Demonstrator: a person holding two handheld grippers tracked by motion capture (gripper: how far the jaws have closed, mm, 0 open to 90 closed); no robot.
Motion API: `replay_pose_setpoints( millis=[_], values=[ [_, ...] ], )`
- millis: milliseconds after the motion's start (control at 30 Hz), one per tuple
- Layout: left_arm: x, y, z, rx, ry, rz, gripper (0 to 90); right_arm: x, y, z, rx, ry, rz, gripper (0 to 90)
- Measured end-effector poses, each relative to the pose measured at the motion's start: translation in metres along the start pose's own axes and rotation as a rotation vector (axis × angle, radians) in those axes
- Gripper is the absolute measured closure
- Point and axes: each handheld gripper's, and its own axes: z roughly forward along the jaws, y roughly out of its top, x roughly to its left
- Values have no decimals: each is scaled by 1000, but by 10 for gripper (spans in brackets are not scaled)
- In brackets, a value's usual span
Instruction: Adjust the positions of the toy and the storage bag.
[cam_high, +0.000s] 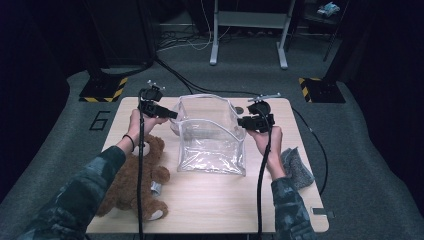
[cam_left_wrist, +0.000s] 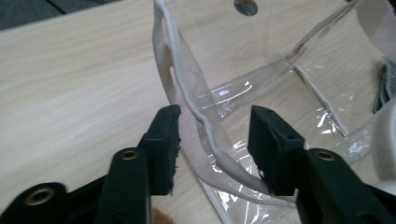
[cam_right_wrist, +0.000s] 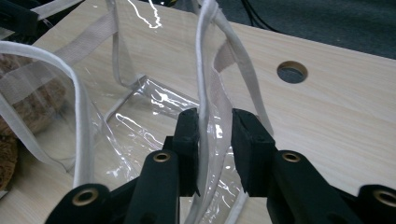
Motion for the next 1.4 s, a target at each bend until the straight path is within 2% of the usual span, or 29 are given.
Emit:
replay_pose_setpoints(
  millis=[33, 133, 200, 233, 300, 367, 567, 600, 633, 700, 767, 833, 867, 933, 1000, 1033, 1100, 1167, 1200, 1233, 1267, 1300, 1367, 1400],
  values=[
    [1, 0, 3, 12, 0, -20, 492, 0, 2, 4, 4, 6, 0, 702],
    [1, 1, 11, 41, -1, -23, 479, 3, 6, 15, 38, -9, -3, 710],
    [-1, 0, 14, 64, -17, -3, 581, 2, 6, 20, 49, -11, -3, 765],
    [-3, 0, 15, 66, -9, 19, 653, 2, 6, 20, 50, -6, 3, 826],
    [-7, -1, 13, 62, -2, 45, 756, 3, 4, 18, 47, -52, -15, 868],
    [-8, -1, 8, 66, -10, 65, 787, 1, 2, 13, 49, -64, -11, 873],
    [-8, -3, -4, 65, -40, 65, 803, -12, -6, -1, 42, -76, 28, 874],
    [-9, -3, -5, 63, -44, 51, 803, -13, -7, -2, 40, -78, 25, 874],
    [-9, -4, -7, 74, -47, 59, 802, -13, -8, -3, 38, -80, 24, 873],
    [-12, -5, -9, 79, -58, 34, 801, -13, -9, -5, 35, -79, 18, 873],
    [-14, -7, -10, 87, -62, 54, 800, -12, -10, -6, 29, -77, 12, 872],
    [-17, -10, -12, 90, -66, 41, 799, -11, -10, -6, 25, -75, 3, 872],
    [-18, -11, -14, 93, -63, 56, 798, -11, -10, -5, 26, -76, 1, 872],
    [-18, -13, -16, 96, -67, 49, 797, -10, -10, -5, 22, -68, -17, 872],
    [-17, -16, -19, 97, -72, 31, 794, -9, -10, -3, 21, -63, -16, 871],
    [-15, -18, -18, 79, -63, 28, 792, -8, -10, -1, 23, -55, -13, 871],
    [-12, -21, -17, 67, -61, 7, 777, -7, -12, 2, 26, -53, -17, 867],
    [-9, -23, -18, 44, -55, -20, 725, -7, -13, 3, 20, -48, -15, 842],
    [-7, -24, -18, 33, -48, -23, 684, -7, -13, 3, 12, -47, -15, 796],
    [-5, -25, -20, 17, -44, -34, 605, -7, -13, 2, 9, -49, -17, 726],
    [-4, -26, -22, 11, -42, -27, 550, -7, -13, 1, 4, -45, -14, 706],
    [-4, -27, -23, 2, -37, -39, 497, -7, -13, 0, 2, -39, -14, 664],
    [-2, -29, -30, -43, -9, -40, 385, -8, -14, -5, -14, -39, -2, 515],
    [-1, -31, -33, -61, 6, -46, 344, -10, -15, -8, -31, -36, -4, 468]
  ],
)
